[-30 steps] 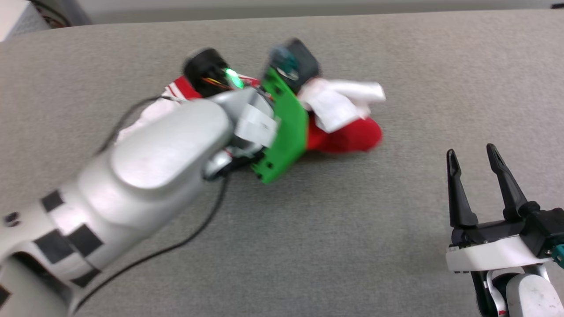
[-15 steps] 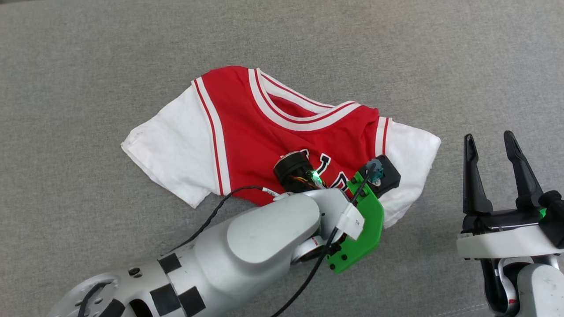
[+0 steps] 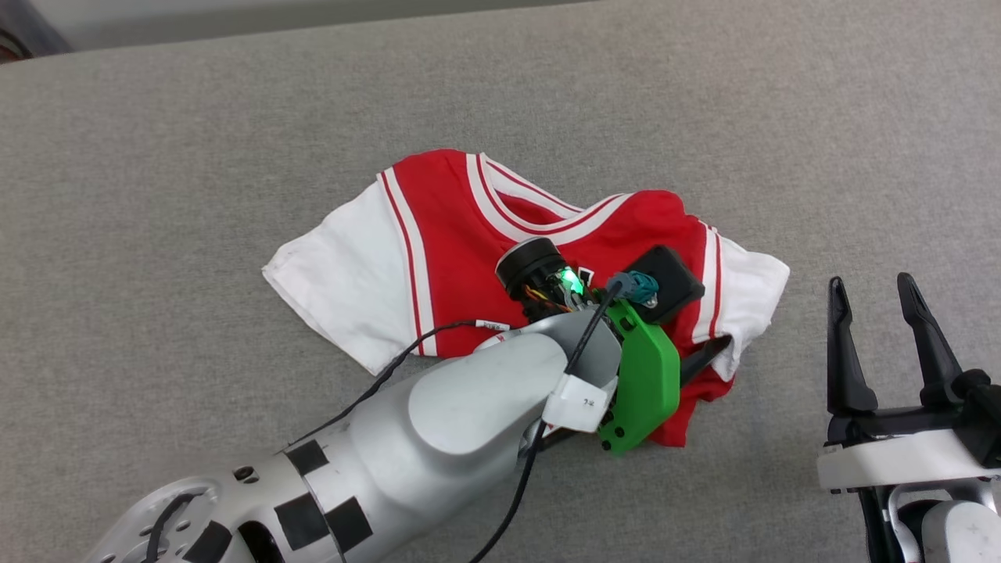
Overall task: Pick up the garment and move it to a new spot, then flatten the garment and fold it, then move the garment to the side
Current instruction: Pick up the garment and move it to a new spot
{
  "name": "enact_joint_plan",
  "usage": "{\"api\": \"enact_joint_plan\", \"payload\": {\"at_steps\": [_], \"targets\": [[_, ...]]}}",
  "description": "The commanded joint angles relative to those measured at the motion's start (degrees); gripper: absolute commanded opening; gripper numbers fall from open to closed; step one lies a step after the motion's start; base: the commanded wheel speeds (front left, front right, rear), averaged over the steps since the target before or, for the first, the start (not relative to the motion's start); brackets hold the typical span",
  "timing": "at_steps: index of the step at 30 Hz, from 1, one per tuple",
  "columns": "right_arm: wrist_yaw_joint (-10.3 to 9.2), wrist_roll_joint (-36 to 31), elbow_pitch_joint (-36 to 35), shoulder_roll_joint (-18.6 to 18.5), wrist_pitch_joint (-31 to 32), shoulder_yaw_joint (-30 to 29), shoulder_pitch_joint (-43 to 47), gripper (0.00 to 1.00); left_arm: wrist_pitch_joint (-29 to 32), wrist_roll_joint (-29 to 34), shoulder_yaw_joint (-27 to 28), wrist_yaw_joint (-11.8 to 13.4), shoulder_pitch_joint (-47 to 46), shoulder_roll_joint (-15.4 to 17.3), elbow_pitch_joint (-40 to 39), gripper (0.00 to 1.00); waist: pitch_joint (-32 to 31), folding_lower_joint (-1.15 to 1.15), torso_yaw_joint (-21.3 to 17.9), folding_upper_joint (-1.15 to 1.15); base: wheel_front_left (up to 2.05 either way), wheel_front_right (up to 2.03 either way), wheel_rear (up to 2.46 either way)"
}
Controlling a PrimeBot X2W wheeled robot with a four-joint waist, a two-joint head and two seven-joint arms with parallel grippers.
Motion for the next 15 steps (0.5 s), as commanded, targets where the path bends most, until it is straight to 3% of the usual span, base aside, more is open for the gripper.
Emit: {"api": "enact_joint_plan", "payload": {"at_steps": [1,4,7,12,15], "targets": [[-0.05,-0.6,0.1,0.1,-0.3,-0.4,1.0,1.0,-2.0,-0.9,0.7,-0.1,-0.8,0.5,0.1,1.0,-5.5,0.0,4.3,-0.01,0.0,0.0,0.0],[-0.05,-0.8,0.1,0.1,-0.3,-0.6,2.1,1.0,-6.0,-0.1,2.3,1.3,-0.7,1.3,0.5,1.0,-7.7,0.0,5.8,-0.01,0.0,0.0,0.0],[-0.05,-1.1,0.0,0.1,-0.3,-0.7,3.2,1.0,-10.4,0.7,4.1,4.2,0.3,2.6,0.6,1.0,-9.5,0.0,7.1,-0.01,0.0,0.0,0.0],[-0.05,-1.3,-0.1,0.1,-0.3,-1.0,4.6,1.0,-17.7,1.2,8.8,10.5,3.1,5.8,0.6,1.0,-11.5,0.0,8.7,-0.01,0.0,0.0,0.0],[-0.05,-1.3,-0.1,0.1,-0.3,-1.3,5.2,1.0,-20.1,3.1,12.4,15.6,5.3,8.5,0.0,1.0,-12.2,0.0,9.5,-0.01,0.0,0.0,0.0]]}}
